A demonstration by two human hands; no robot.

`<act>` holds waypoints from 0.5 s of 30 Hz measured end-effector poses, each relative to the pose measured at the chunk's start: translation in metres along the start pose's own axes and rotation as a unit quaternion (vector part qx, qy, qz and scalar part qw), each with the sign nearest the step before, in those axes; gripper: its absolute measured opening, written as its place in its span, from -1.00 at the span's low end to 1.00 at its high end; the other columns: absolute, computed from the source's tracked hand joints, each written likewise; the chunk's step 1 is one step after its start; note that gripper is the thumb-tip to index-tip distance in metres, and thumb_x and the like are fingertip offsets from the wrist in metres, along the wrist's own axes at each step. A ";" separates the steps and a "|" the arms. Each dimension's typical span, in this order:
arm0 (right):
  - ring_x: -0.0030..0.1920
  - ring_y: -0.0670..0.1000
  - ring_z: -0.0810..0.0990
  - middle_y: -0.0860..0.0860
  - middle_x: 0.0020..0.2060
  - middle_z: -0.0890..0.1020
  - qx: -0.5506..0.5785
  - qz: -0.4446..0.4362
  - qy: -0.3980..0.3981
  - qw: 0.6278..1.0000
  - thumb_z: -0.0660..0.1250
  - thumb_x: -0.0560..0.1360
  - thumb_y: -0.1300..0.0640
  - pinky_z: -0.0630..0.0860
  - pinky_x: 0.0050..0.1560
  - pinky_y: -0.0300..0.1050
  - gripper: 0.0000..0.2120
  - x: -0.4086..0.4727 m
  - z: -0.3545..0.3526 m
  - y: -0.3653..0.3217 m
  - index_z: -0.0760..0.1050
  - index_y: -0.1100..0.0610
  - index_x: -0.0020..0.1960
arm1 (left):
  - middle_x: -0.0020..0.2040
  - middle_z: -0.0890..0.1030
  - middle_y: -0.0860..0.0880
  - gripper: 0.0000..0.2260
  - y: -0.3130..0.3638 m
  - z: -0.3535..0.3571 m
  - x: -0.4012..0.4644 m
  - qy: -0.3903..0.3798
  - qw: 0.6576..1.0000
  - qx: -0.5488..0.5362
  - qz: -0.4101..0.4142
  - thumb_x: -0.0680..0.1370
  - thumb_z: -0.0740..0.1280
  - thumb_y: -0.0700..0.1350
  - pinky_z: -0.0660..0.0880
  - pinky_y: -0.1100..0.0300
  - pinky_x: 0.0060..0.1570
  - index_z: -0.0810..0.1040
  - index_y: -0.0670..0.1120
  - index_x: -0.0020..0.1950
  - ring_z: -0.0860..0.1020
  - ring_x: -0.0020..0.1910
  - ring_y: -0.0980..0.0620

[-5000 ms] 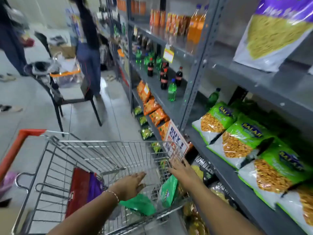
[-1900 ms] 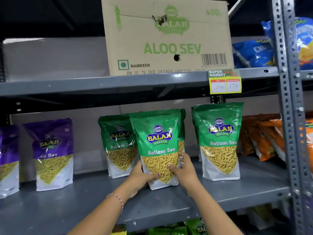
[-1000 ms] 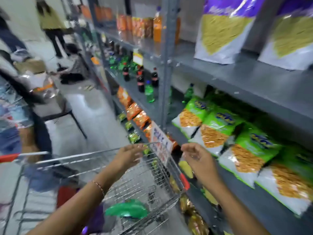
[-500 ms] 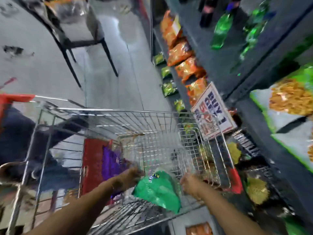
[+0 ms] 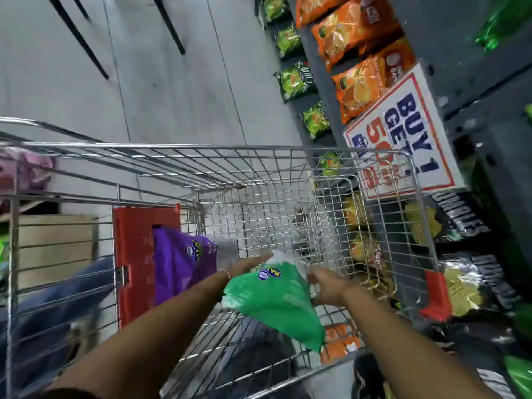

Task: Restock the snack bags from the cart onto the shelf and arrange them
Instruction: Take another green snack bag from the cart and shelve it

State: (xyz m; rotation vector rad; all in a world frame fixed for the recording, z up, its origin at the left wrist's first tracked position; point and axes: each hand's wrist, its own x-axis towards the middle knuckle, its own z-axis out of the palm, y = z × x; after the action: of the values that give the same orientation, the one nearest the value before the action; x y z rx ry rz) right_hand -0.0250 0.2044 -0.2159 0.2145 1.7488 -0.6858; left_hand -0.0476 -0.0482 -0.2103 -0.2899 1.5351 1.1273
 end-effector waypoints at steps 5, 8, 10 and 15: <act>0.14 0.19 0.52 0.17 0.20 0.47 0.315 -0.040 0.087 0.944 0.32 0.49 0.39 0.57 0.10 0.14 -0.69 -0.006 -0.017 0.000 0.50 0.07 0.14 | 0.11 0.65 -0.07 -0.77 -0.012 -0.004 0.009 0.098 0.993 0.024 0.058 0.46 0.45 -0.26 0.55 0.33 0.08 0.64 -0.11 0.10 0.63 -0.05 0.25; 0.08 0.09 0.60 0.07 0.11 0.63 0.316 -0.070 0.212 0.922 0.42 0.47 0.27 0.58 0.09 -0.06 -0.67 -0.006 -0.022 -0.014 0.56 0.20 0.23 | -0.03 0.69 -0.03 -0.85 0.001 -0.005 0.010 0.145 0.985 -0.041 0.088 0.46 0.44 -0.32 0.54 0.06 0.11 0.61 -0.09 -0.07 0.61 -0.04 0.06; -0.08 -0.02 0.62 0.02 -0.02 0.66 0.351 -0.081 0.296 0.885 0.42 0.47 0.28 0.56 -0.19 -0.37 -0.76 -0.006 -0.022 -0.028 0.62 0.28 0.12 | -0.36 0.47 0.01 -0.74 0.014 -0.002 0.009 0.173 0.978 -0.091 0.075 0.51 0.40 -0.27 0.38 0.14 -0.23 0.43 -0.05 -0.31 0.42 -0.36 0.09; -0.22 -0.17 0.60 -0.07 -0.24 0.66 0.398 -0.078 0.369 0.837 0.39 0.49 0.25 0.49 -0.34 -0.40 -0.86 -0.011 -0.014 -0.051 0.62 0.05 -0.19 | -0.27 0.51 -0.01 -0.83 0.036 0.005 -0.004 0.221 0.961 -0.133 0.100 0.62 0.24 -0.17 0.43 0.38 -0.33 0.54 -0.25 -0.06 0.45 -0.32 0.14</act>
State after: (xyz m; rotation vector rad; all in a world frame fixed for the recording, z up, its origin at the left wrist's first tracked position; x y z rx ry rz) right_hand -0.0574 0.1733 -0.1864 1.0321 2.1023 -1.5934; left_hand -0.0693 -0.0279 -0.1881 -0.6132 1.8295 1.5060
